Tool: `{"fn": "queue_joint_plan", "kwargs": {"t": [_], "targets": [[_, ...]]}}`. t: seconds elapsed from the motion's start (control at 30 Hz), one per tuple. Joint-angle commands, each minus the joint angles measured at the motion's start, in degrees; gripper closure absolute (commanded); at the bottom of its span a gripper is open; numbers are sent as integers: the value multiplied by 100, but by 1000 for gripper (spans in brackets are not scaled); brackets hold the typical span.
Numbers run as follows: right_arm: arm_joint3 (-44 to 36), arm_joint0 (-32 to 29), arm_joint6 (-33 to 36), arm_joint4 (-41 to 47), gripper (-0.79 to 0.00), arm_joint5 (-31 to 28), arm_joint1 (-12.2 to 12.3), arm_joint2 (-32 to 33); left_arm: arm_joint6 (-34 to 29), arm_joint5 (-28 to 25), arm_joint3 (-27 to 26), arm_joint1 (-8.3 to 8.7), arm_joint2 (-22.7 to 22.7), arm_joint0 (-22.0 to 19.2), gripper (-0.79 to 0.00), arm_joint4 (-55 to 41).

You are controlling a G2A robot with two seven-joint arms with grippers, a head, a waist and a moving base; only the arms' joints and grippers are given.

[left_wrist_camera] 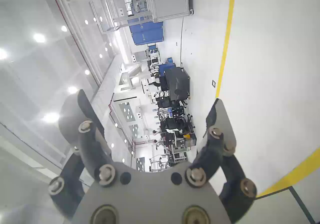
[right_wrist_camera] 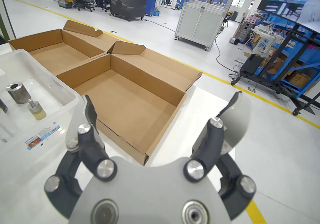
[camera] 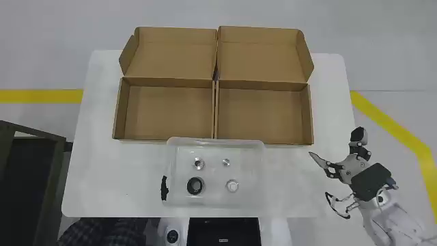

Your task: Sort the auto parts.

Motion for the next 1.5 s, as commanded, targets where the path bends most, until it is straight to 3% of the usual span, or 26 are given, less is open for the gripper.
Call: {"fn": "queue_joint_plan", "kwargs": {"t": [0.0, 0.77, 1.07, 1.47], "targets": [[0, 0, 0, 0, -785, 0, 0, 0, 0, 0, 0, 0, 0, 0, -785, 0], [-6, 9, 11, 19, -785, -15, 0, -16, 0, 0, 0, 0, 0, 0, -785, 0], [-161, 545, 820, 32, -785, -1022, 91, -204, 0, 0, 0, 0, 0, 0, -785, 0], [-304, 1396, 2442, 186, -785, -2745, 250, -760, 0, 0, 0, 0, 0, 0, -785, 0]]}}
